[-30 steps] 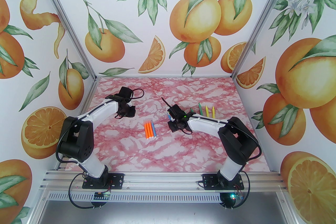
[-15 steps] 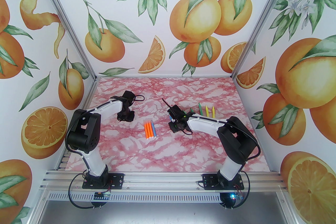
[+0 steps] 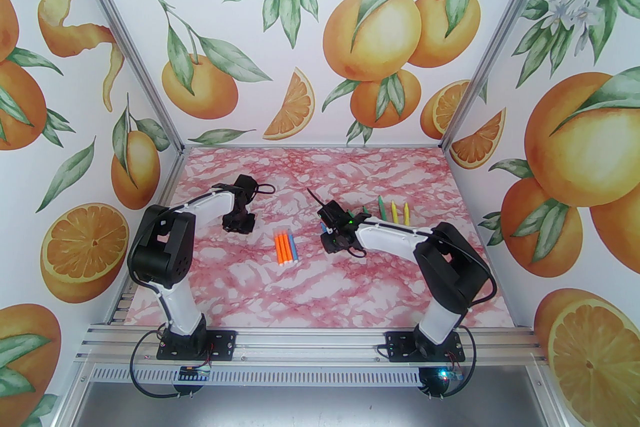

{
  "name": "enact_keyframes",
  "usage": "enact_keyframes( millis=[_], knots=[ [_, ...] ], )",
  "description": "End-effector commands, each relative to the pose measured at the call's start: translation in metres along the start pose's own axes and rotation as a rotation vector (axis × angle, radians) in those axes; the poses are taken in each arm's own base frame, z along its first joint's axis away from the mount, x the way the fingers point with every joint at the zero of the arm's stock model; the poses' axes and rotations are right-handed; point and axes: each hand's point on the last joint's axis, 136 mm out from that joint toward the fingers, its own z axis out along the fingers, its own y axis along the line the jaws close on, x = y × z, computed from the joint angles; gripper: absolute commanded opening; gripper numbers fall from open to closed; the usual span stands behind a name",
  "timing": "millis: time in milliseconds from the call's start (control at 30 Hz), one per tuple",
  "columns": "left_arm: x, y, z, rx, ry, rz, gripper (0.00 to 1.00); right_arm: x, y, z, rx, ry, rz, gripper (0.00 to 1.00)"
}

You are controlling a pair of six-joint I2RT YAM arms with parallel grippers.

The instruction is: Open the pen caps

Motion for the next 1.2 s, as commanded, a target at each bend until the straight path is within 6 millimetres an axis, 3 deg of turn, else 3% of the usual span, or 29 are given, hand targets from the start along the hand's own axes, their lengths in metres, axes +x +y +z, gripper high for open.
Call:
enact_keyframes(
  millis=[0,200,367,567,833,1167],
  knots=[
    [-0.001,-0.001,0.002,0.014,0.012,0.008,0.22,-0.027,0.009,-0.027,-0.004,-0.095,-0.025,0.43],
    [-0.008,-0.005,-0.007,0.051,-0.027,-0.007,0.35,-0.040,0.035,-0.041,-0.128,-0.155,-0.012,0.44],
    [-0.019,-0.010,-0.033,0.122,-0.116,-0.037,0.40,-0.047,0.060,-0.042,-0.241,-0.177,0.003,0.44],
    [-0.034,-0.010,-0.075,0.192,-0.304,-0.079,0.47,-0.046,0.087,-0.029,-0.317,-0.152,-0.003,0.45],
    [-0.034,0.006,-0.111,0.240,-0.499,-0.161,0.65,-0.042,0.108,-0.007,-0.353,-0.104,-0.008,0.44],
    [-0.031,0.018,-0.132,0.295,-0.600,-0.229,0.67,-0.034,0.118,0.011,-0.348,-0.044,-0.022,0.42]
  ],
)
